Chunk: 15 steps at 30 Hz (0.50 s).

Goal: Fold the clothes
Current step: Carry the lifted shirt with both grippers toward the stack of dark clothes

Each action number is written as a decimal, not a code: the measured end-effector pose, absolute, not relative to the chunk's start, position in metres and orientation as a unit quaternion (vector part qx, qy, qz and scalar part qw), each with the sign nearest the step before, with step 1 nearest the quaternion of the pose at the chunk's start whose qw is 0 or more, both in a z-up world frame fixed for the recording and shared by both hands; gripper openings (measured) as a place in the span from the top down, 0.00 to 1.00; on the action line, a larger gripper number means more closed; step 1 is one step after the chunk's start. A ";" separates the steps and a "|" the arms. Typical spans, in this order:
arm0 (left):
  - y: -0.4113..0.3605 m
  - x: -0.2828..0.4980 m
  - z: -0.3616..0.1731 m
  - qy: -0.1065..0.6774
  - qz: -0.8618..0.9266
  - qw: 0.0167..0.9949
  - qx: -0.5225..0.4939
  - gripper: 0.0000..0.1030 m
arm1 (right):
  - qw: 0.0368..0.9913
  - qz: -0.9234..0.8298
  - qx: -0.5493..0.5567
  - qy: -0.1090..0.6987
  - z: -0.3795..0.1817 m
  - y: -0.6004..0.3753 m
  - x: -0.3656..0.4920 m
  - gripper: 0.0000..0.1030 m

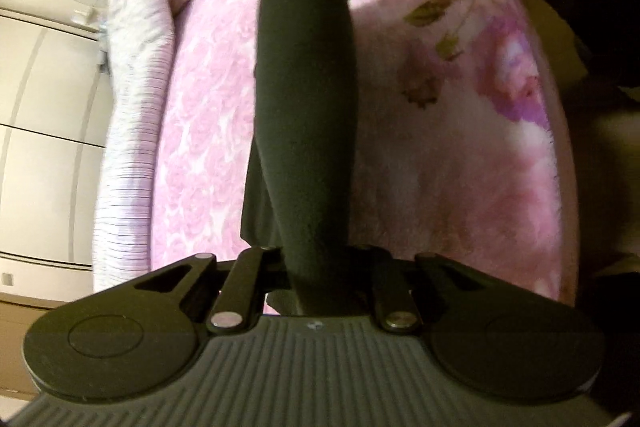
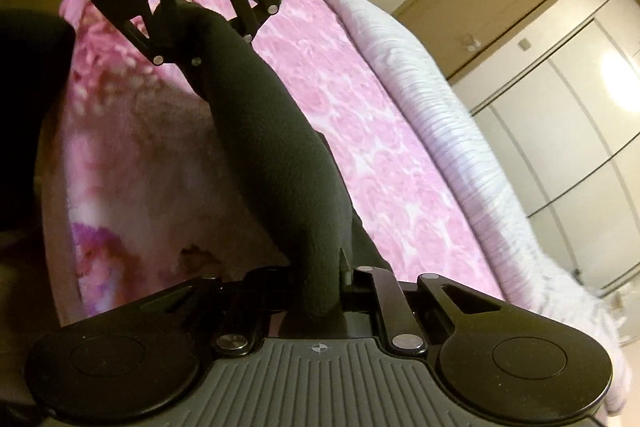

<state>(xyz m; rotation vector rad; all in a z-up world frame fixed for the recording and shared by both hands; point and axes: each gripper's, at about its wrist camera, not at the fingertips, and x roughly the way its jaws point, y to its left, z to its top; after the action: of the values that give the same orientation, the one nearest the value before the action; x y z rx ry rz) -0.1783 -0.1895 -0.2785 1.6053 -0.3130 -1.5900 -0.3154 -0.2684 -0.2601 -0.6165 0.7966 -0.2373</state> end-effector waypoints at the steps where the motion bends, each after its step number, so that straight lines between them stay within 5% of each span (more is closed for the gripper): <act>1: -0.193 -0.180 -0.269 -0.111 -0.636 0.412 0.643 0.89 | 0.871 -0.107 -0.284 0.386 -0.252 -0.274 -0.317 0.91; 15: -0.290 -0.347 -0.071 -0.044 -0.686 0.350 0.637 0.89 | 0.858 -0.126 -0.155 0.473 -0.069 -0.344 -0.475 0.91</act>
<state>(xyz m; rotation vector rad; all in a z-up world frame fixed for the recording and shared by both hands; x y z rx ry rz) -0.3470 -0.2904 -0.0712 1.6491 -0.1151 -1.7758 -0.4746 -0.3436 -0.0689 -0.3251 0.9941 -0.2641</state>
